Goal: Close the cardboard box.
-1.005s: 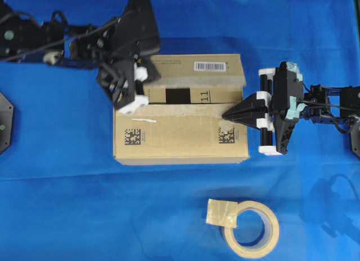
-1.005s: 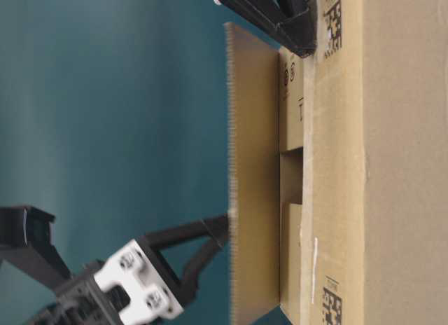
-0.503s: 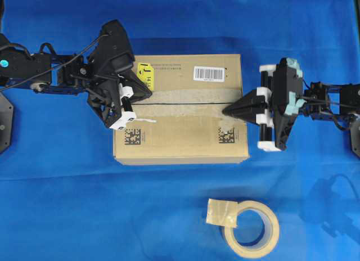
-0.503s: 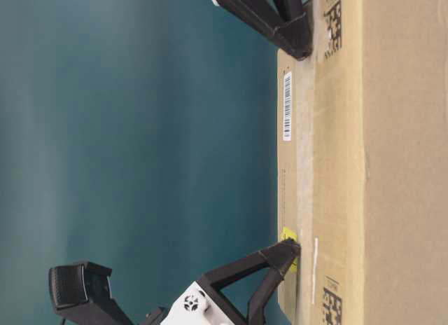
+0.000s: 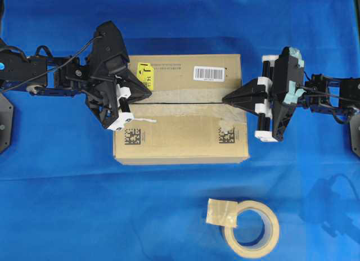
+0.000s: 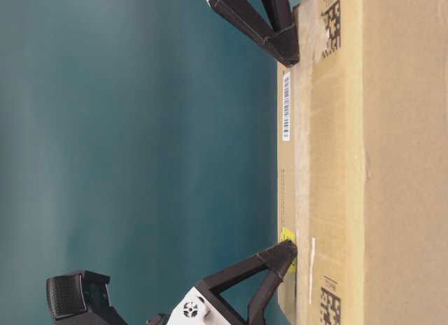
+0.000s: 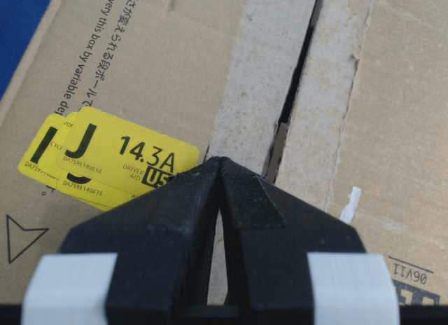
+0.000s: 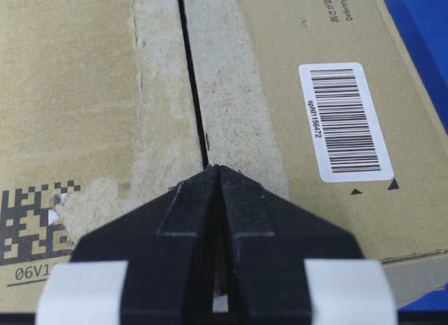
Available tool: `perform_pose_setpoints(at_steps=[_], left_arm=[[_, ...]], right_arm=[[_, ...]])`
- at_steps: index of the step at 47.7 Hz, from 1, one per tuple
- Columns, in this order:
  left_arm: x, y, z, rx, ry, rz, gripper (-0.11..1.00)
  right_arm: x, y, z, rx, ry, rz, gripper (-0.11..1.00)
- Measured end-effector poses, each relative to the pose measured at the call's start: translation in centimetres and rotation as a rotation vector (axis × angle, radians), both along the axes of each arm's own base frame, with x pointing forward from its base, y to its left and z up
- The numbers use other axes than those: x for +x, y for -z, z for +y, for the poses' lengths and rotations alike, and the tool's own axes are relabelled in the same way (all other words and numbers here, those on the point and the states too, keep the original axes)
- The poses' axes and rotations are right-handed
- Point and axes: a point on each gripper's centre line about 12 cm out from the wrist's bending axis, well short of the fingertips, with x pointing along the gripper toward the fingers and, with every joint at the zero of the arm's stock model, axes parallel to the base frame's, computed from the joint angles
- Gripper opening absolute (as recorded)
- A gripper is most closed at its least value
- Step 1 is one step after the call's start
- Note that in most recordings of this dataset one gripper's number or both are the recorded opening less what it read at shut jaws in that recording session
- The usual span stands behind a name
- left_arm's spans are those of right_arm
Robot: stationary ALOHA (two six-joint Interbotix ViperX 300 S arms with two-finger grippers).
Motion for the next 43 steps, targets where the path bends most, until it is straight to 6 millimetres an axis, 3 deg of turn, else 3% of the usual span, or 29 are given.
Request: perform_pose_setpoints(at_steps=[16,28,43], left_arm=[[-0.5,0.2,-1.1,0.048,0.042,-0.181,0.0],[-2.5,1.0,-1.8,0.089,0.062,-0.376,0.0],[-4.5,2.4,-1.9,0.162,0.085,-0.437,0.0]], right_arm=[[0.0,0.1,0.0,0.0,0.0,0.003,0.0],[0.0,0.0,0.0,0.0,0.0,0.002,0.0],[0.0,0.0,0.0,0.0,0.0,0.0,0.0]])
